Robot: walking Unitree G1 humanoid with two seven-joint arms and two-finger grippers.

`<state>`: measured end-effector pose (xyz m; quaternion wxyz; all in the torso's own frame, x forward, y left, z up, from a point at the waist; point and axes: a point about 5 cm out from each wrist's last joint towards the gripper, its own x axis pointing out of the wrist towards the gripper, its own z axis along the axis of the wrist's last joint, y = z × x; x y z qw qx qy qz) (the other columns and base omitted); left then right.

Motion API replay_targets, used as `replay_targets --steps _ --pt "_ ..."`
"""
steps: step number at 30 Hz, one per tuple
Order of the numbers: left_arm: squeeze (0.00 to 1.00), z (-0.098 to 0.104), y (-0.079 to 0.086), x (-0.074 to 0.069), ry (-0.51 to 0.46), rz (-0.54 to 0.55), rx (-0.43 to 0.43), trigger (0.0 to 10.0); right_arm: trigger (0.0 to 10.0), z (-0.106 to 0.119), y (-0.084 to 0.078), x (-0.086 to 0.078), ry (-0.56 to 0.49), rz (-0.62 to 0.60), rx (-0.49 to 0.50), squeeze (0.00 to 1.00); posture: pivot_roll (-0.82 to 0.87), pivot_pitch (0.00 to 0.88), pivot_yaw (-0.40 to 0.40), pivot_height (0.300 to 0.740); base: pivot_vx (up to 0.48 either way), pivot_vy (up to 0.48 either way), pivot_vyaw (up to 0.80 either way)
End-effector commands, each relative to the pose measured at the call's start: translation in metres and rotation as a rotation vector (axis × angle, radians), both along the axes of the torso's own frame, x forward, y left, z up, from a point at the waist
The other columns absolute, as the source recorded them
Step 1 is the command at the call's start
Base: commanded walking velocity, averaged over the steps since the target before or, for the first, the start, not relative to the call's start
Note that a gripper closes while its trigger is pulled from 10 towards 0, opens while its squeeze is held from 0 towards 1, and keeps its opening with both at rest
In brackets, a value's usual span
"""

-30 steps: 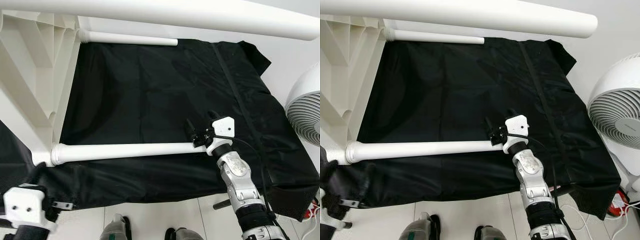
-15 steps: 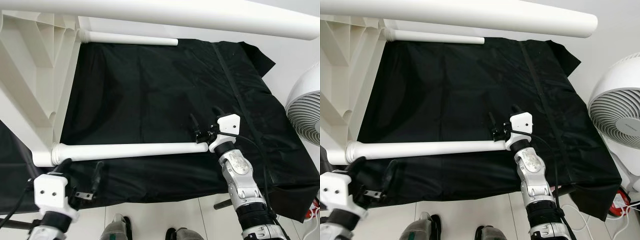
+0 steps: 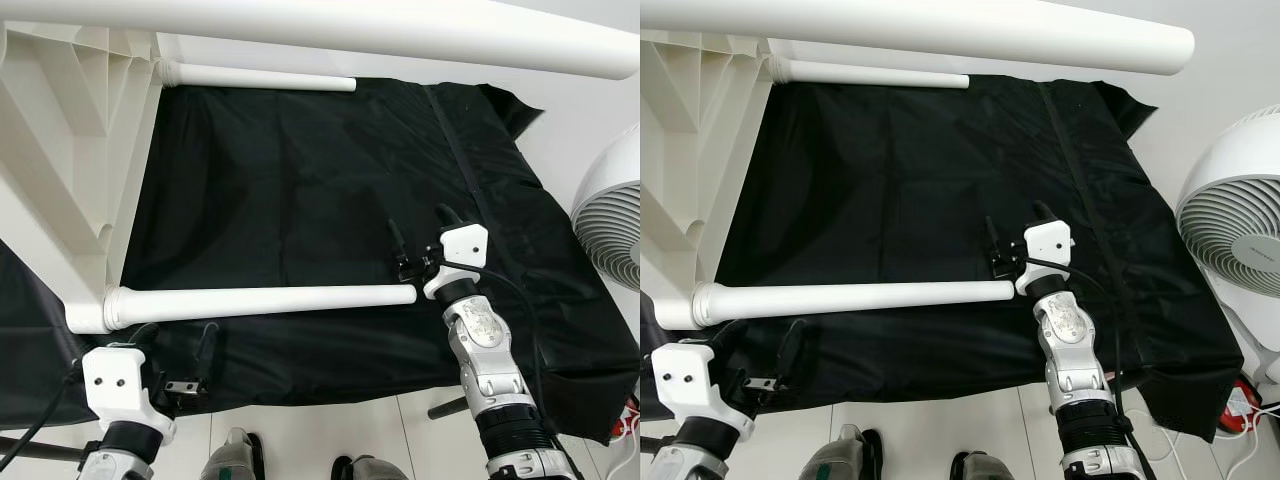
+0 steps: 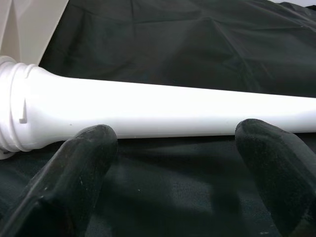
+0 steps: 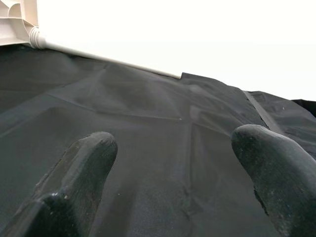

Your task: Building children table

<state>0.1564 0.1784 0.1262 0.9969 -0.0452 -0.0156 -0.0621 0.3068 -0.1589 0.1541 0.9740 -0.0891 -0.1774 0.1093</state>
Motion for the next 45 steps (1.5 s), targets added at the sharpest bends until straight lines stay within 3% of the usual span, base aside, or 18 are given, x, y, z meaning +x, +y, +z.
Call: replay_targets --steps 1,2,3,4,10,13,18,21,27,30,32,34,38,45 --pt "0.0 -0.003 -0.001 -0.002 0.025 -0.001 0.004 10.0 10.0 0.003 0.0 -0.001 -0.021 0.003 -0.007 0.0 0.11 0.154 -0.03 0.74 0.0 0.0 0.0" --pt "0.0 -0.003 -0.001 -0.002 0.025 -0.001 0.004 10.0 10.0 0.003 0.0 -0.001 -0.021 0.003 -0.007 0.0 0.11 0.154 -0.03 0.74 0.0 0.0 0.0" --pt "0.0 -0.003 -0.003 0.0 0.022 -0.011 0.006 10.0 10.0 0.005 0.002 -0.002 -0.03 0.006 -0.007 1.0 0.1 0.152 -0.031 0.74 0.0 0.0 0.0" --pt "0.0 -0.001 -0.003 0.002 0.006 -0.015 0.023 10.0 10.0 0.006 0.002 -0.003 -0.027 0.009 -0.003 0.0 0.1 0.151 -0.031 0.74 0.0 0.0 0.0" --pt "0.0 0.003 -0.005 0.007 -0.029 -0.02 0.056 10.0 10.0 0.004 -0.001 -0.002 -0.003 0.002 0.034 0.0 0.1 0.144 -0.027 0.74 0.0 0.0 0.0" --pt "0.0 0.007 -0.005 0.017 -0.093 0.001 0.121 10.0 10.0 0.002 0.003 -0.003 0.016 0.008 0.071 0.0 0.08 0.114 -0.025 0.74 0.0 0.0 0.0" --pt "0.0 0.009 -0.009 0.026 -0.113 -0.02 0.11 10.0 10.0 0.003 0.01 -0.001 0.02 0.018 0.078 0.0 0.07 0.095 -0.015 0.74 0.0 0.0 0.0" --pt "0.0 0.015 -0.016 0.043 -0.15 -0.05 0.102 10.0 10.0 0.003 0.017 0.002 0.026 0.005 0.083 0.0 0.04 0.057 0.015 0.74 0.0 0.0 0.0" --pt "0.0 0.022 -0.019 0.059 -0.183 -0.066 0.118 10.0 10.0 0.002 0.015 0.006 0.043 -0.037 0.071 0.0 0.03 0.043 0.047 0.74 0.0 0.0 0.0" --pt "0.0 0.03 -0.018 0.074 -0.21 -0.063 0.122 10.0 10.0 0.0 0.011 0.009 0.056 -0.064 0.071 0.0 0.0 0.036 0.094 0.74 0.0 0.0 0.0" --pt "0.0 0.03 -0.018 0.074 -0.21 -0.063 0.122 10.0 10.0 0.0 0.011 0.009 0.056 -0.064 0.071 0.0 0.0 0.036 0.094 0.74 0.0 0.0 0.0" --pt "0.0 0.033 -0.016 0.086 -0.208 -0.056 0.127 10.0 10.0 0.0 0.009 0.009 0.044 -0.058 0.069 0.0 -0.01 0.04 0.122 0.74 0.0 0.0 0.0" --pt "0.0 0.033 -0.014 0.098 -0.197 -0.067 0.094 10.0 10.0 -0.001 0.01 0.006 0.03 -0.047 0.069 0.0 -0.02 0.044 0.114 0.74 0.0 0.0 0.0" --pt "0.0 0.032 -0.017 0.103 -0.209 -0.088 0.06 10.0 10.0 -0.006 0.013 0.005 0.043 -0.062 0.083 0.0 -0.02 0.053 0.073 0.74 0.0 0.0 0.0"
